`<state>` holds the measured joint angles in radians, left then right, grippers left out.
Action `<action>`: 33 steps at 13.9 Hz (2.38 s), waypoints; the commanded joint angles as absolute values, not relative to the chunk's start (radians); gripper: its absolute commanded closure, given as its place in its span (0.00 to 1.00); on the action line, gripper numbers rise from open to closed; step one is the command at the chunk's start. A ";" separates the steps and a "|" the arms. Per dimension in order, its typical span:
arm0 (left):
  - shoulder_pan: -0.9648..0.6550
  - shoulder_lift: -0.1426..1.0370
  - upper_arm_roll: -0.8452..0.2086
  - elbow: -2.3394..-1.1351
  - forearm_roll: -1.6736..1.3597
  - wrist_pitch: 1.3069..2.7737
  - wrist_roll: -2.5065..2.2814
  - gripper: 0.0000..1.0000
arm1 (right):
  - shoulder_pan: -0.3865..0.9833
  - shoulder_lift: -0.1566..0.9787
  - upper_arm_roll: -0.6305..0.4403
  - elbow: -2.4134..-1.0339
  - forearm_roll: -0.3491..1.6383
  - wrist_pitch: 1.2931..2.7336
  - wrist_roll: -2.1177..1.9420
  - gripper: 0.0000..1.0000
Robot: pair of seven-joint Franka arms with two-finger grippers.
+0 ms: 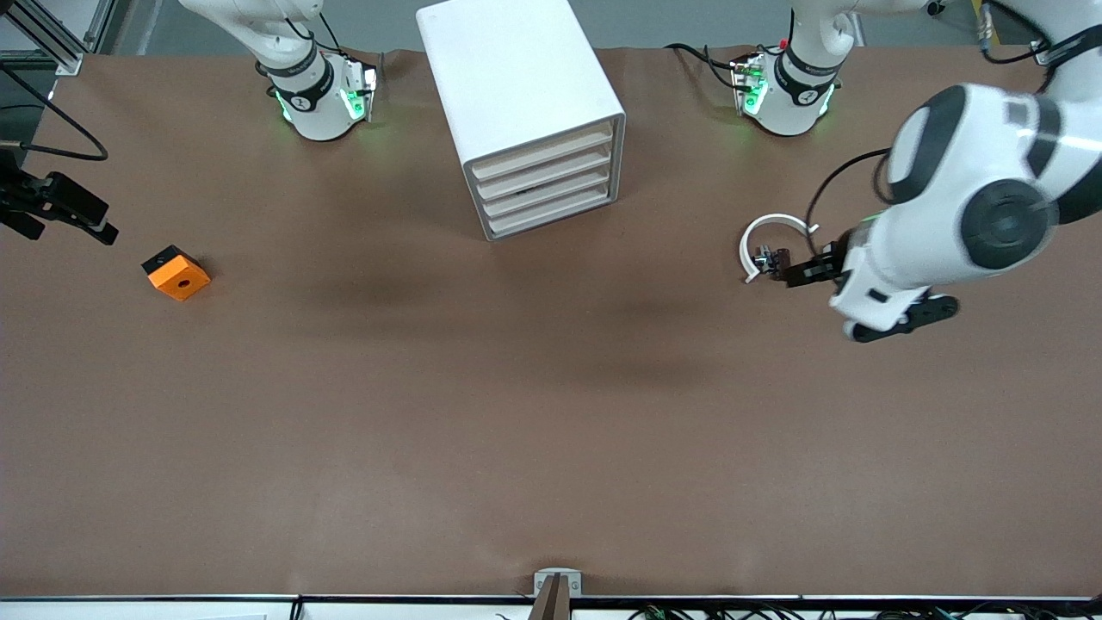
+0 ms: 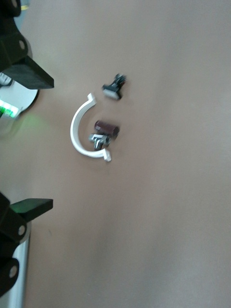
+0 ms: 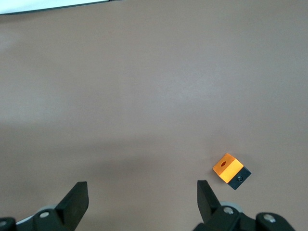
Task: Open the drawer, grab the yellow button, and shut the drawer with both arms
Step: 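Reach the left gripper toward the white drawer cabinet's top drawer handle, then grasp the drawer handle with the left gripper and pull the drawer open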
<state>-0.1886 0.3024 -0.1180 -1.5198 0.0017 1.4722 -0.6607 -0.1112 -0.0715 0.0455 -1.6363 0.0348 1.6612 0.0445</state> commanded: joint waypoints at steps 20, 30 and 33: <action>-0.426 0.735 -0.127 -1.476 -0.810 1.367 -2.168 0.00 | -0.164 -0.066 0.071 -1.614 0.029 1.652 0.032 0.00; -0.521 0.769 -0.127 -1.477 -0.996 1.367 -2.319 0.25 | -0.106 -0.058 0.071 -1.614 0.009 1.652 0.031 0.00; -0.551 0.767 -0.132 -1.479 -1.003 1.350 -2.319 0.34 | -0.081 -0.049 0.071 -1.614 -0.041 1.655 0.029 0.00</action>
